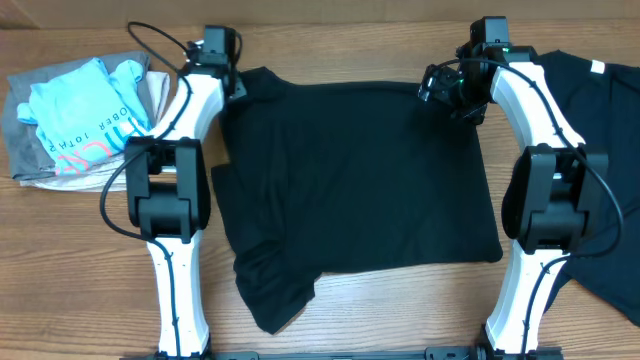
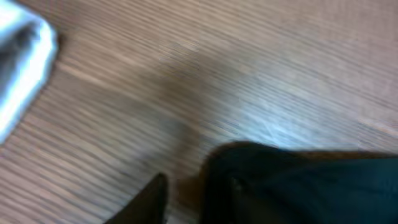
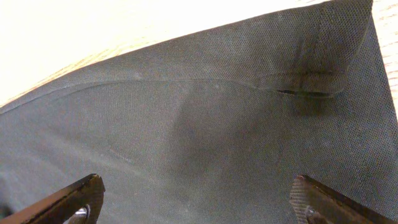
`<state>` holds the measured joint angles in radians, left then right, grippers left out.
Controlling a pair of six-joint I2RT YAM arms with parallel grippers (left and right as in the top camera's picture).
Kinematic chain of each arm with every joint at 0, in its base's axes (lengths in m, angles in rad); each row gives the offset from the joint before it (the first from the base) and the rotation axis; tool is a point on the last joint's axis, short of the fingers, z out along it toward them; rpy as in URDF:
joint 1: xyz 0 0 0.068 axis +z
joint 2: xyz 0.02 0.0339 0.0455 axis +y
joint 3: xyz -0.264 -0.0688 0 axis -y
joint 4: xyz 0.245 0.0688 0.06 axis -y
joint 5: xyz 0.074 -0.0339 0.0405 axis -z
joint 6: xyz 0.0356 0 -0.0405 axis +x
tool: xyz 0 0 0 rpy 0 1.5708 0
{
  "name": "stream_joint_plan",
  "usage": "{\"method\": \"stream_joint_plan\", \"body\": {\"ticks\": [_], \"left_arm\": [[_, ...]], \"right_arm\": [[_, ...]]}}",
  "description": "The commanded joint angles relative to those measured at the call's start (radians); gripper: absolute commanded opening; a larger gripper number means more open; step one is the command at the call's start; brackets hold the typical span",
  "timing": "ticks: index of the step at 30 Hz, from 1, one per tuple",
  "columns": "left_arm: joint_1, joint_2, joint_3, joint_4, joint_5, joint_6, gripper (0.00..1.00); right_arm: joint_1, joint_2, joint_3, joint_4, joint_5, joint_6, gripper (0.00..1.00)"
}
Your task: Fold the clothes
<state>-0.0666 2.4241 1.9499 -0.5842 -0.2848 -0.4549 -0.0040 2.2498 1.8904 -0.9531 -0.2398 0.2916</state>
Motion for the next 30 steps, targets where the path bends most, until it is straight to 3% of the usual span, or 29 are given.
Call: {"method": "stream_joint_plan", "body": {"ticks": [1,3,5,9,11,12,19,30], "left_arm": [[0.014,-0.014,0.154,-0.061,-0.002,0.02,0.46],[0.011,-0.024,0.238,-0.135,0.018,0.032,0.54],[0.007,-0.031,0.322,-0.224,0.068,0.032,0.53],[-0.002,-0.032,0.419,-0.373,0.238,0.032,0.29],[-0.011,-0.032,0.421,-0.451,0.327,0.032,0.09],[-0.016,-0.028,0.42,-0.494,0.356,0.032,0.04],[-0.082,-0.016,0.348,-0.604,0.36,0.082,0.04],[-0.123,-0.008,0.216,-0.43,0.274,0.051,0.04]], "right_arm": [[0.008,0.002,-0.006,0.005,-0.008,0.0,1.0],[0.008,0.002,-0.006,0.005,-0.009,0.0,1.0],[0.008,0.002,-0.006,0.005,-0.009,0.0,1.0],[0.008,0.002,-0.006,0.005,-0.009,0.0,1.0],[0.008,0.002,-0.006,0.005,-0.009,0.0,1.0],[0.008,0.002,-0.006,0.005,-0.009,0.0,1.0],[0.008,0.002,-0.006,0.005,-0.009,0.0,1.0],[0.008,0.002,-0.006,0.005,-0.009,0.0,1.0]]}}
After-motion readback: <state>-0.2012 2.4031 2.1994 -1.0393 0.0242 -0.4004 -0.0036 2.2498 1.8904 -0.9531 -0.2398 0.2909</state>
